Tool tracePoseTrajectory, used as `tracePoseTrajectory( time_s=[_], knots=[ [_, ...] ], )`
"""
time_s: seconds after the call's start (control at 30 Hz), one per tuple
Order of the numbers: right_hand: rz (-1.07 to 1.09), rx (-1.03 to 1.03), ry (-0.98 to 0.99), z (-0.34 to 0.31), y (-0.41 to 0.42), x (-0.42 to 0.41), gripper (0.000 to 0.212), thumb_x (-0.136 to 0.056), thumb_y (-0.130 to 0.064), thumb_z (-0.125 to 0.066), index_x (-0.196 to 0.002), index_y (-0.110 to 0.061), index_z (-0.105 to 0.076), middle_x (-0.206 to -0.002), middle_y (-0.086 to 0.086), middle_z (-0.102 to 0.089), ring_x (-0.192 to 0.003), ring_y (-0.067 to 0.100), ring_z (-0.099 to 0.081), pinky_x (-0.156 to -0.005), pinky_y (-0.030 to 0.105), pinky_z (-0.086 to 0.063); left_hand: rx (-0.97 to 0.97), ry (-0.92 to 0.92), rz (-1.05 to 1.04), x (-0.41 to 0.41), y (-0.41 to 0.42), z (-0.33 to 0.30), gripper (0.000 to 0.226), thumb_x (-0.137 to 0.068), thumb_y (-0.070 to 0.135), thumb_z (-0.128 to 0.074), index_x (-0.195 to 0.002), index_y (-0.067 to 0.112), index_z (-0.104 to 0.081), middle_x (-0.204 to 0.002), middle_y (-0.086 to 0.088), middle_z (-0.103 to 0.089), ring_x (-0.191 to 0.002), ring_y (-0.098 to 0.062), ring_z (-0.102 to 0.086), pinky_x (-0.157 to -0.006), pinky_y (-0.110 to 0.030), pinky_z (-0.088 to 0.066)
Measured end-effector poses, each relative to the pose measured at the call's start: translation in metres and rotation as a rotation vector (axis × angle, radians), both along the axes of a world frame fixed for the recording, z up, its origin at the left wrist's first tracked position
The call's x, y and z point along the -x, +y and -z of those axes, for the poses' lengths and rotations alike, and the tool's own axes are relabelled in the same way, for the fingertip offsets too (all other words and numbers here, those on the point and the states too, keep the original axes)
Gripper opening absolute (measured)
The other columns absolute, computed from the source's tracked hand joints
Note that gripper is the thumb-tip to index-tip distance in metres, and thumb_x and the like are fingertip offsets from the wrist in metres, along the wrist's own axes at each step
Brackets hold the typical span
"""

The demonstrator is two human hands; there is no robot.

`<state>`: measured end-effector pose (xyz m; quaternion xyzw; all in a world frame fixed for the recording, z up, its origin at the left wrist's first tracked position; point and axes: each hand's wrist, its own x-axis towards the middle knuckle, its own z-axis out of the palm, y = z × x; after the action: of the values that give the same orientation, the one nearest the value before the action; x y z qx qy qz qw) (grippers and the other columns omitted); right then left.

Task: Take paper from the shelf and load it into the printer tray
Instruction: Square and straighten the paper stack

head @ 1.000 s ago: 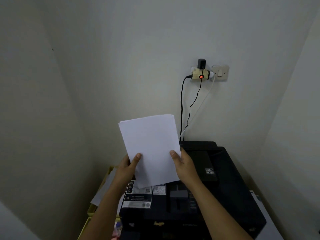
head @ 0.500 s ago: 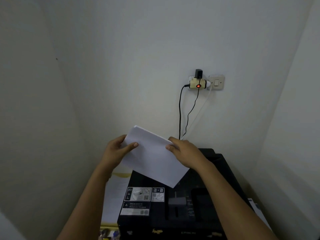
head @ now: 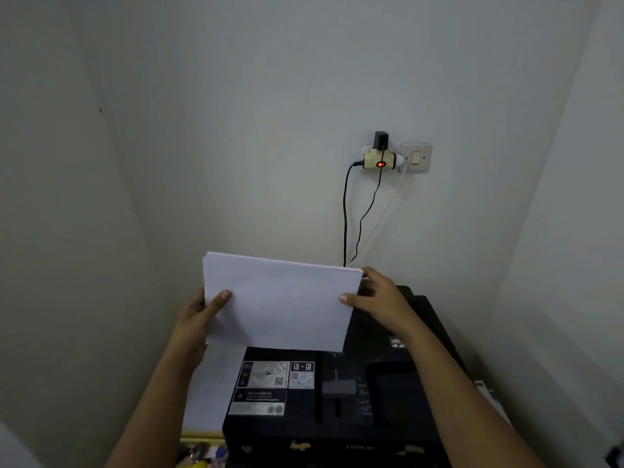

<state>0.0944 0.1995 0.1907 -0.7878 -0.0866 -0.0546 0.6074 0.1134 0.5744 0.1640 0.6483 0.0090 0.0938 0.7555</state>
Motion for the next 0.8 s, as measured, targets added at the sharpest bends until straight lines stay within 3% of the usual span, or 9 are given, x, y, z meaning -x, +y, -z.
tracePoseTrajectory(
  time_s=[0.1,0.23,0.27,0.37,0.43,0.6,0.73,0.8],
  knots=[
    [-0.04,-0.113,0.09,0.028,0.011,0.006,0.066,-0.085,-0.026,-0.092,-0.139,-0.036,-0.058,-0.133,-0.01,-0.073,-0.121,0.007,-0.07,-0.098,0.033,-0.061,0.097,-0.007,0.033,0.007,0.002,0.017,0.038,-0.087,0.035,-0.077,-0.124,0.029,-0.075,-0.121,0.005,-0.08,-0.122,-0.032,-0.065,-0.111,-0.06,-0.048],
    [-0.082,-0.05,0.151,0.062,0.03,0.009,0.036,-0.099,-0.025,-0.079,-0.131,-0.035,-0.068,-0.126,-0.016,-0.076,-0.114,-0.003,-0.073,-0.111,0.033,-0.056,0.125,-0.033,0.027,0.013,0.0,0.036,0.081,-0.065,0.061,-0.092,-0.133,0.022,-0.072,-0.129,-0.006,-0.076,-0.123,-0.033,-0.065,-0.108,-0.053,-0.049],
    [-0.065,-0.049,0.149,0.067,0.034,0.009,0.034,-0.101,-0.026,-0.076,-0.134,-0.032,-0.068,-0.126,-0.016,-0.076,-0.113,-0.003,-0.072,-0.111,0.032,-0.055,0.124,-0.033,0.017,0.014,0.0,0.04,0.081,-0.066,0.062,-0.091,-0.133,0.021,-0.071,-0.13,-0.007,-0.076,-0.122,-0.034,-0.065,-0.107,-0.053,-0.05],
    [-0.045,-0.047,0.14,0.081,0.038,0.008,0.039,-0.102,-0.026,-0.074,-0.141,-0.023,-0.068,-0.129,-0.012,-0.077,-0.118,0.001,-0.072,-0.111,0.03,-0.055,0.107,0.013,-0.01,0.018,0.002,0.047,0.053,-0.084,0.049,-0.08,-0.129,0.022,-0.073,-0.126,-0.007,-0.075,-0.124,-0.042,-0.063,-0.108,-0.062,-0.049],
    [-0.046,-0.061,0.163,0.091,0.039,0.009,0.037,-0.102,-0.027,-0.075,-0.138,-0.027,-0.069,-0.13,-0.011,-0.078,-0.12,0.004,-0.072,-0.111,0.031,-0.054,0.084,0.034,-0.008,0.02,0.004,0.054,0.046,-0.088,0.046,-0.077,-0.127,0.023,-0.073,-0.126,-0.006,-0.075,-0.125,-0.043,-0.061,-0.11,-0.065,-0.047],
    [-0.035,-0.094,0.201,0.109,0.042,0.012,0.029,-0.102,-0.023,-0.075,-0.128,-0.034,-0.072,-0.127,-0.015,-0.079,-0.119,0.004,-0.073,-0.109,0.026,-0.054,0.086,0.068,0.019,0.022,0.005,0.066,0.056,-0.081,0.057,-0.083,-0.126,0.027,-0.074,-0.125,-0.002,-0.077,-0.124,-0.04,-0.062,-0.113,-0.064,-0.045],
    [-0.019,-0.116,0.227,0.117,0.045,0.011,0.03,-0.101,-0.023,-0.076,-0.13,-0.03,-0.072,-0.127,-0.014,-0.079,-0.12,0.006,-0.073,-0.107,0.025,-0.055,0.095,0.095,0.048,0.021,0.007,0.066,0.048,-0.088,0.048,-0.079,-0.128,0.023,-0.073,-0.128,-0.001,-0.077,-0.126,-0.037,-0.063,-0.115,-0.061,-0.044],
    [-0.013,-0.131,0.244,0.119,0.046,0.01,0.032,-0.102,-0.024,-0.075,-0.133,-0.028,-0.072,-0.127,-0.014,-0.079,-0.12,0.006,-0.073,-0.106,0.025,-0.055,0.077,0.108,0.064,0.019,0.01,0.065,0.057,-0.084,0.053,-0.082,-0.13,0.02,-0.072,-0.129,-0.001,-0.076,-0.127,-0.034,-0.064,-0.116,-0.061,-0.044]
  ],
)
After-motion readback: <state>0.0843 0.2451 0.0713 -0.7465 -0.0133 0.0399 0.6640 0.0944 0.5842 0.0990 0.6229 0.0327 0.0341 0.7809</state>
